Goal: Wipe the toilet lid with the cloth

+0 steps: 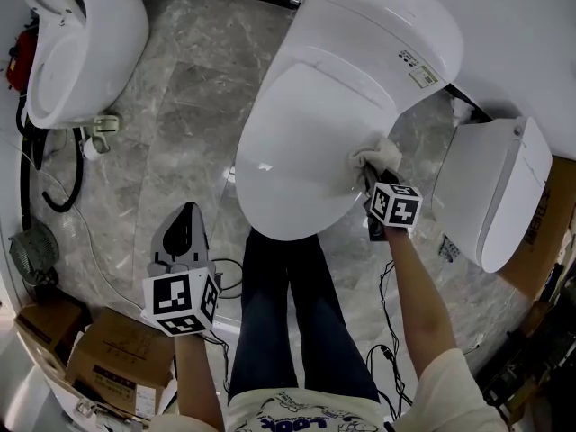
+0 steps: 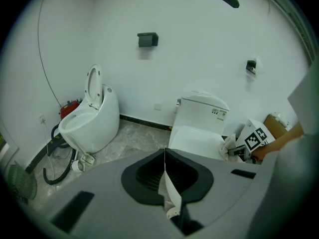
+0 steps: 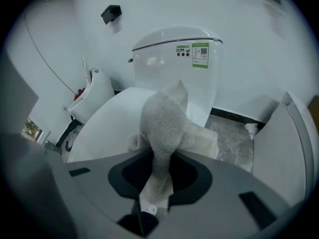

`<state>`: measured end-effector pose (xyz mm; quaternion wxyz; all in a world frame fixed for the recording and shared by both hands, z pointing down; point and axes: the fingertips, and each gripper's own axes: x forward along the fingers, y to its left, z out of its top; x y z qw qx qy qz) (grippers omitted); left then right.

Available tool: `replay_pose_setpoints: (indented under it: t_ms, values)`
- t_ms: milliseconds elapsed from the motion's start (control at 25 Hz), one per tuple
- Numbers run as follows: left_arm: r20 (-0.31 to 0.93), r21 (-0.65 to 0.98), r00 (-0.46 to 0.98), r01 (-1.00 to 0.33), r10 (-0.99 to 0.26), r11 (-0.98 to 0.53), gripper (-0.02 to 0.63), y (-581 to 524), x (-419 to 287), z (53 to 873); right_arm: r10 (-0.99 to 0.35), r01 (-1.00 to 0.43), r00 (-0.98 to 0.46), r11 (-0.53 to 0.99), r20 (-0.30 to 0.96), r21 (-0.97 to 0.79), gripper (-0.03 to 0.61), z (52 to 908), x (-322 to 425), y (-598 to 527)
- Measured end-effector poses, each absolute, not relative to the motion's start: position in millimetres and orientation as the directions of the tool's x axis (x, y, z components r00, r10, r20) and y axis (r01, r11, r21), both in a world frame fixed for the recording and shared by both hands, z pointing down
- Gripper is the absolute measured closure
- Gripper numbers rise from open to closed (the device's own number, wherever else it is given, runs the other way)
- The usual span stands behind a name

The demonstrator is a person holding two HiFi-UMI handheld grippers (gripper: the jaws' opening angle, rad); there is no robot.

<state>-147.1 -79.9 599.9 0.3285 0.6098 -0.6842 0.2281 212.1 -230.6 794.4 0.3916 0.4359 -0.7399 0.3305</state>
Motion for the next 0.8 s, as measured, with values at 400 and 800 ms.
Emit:
replay_pose_setpoints:
  t_ms: [400, 800]
  values:
    - [0.724, 0.107, -0.018, -0.985, -0.690, 0.138, 0.604, -79.9, -139.4, 600.7, -0.400, -0.930, -0.267, 0.345, 0.876, -0.126, 0.503, 797.9, 190.7, -154.1]
    - [0.719, 0.114, -0.018, -0.983, -0.695, 0.144, 0.604, -71.7, -141.6, 599.2, -0.372, -0.938, -0.234, 0.330, 0.898, -0.107, 0.505, 801.5, 154.1, -80.9]
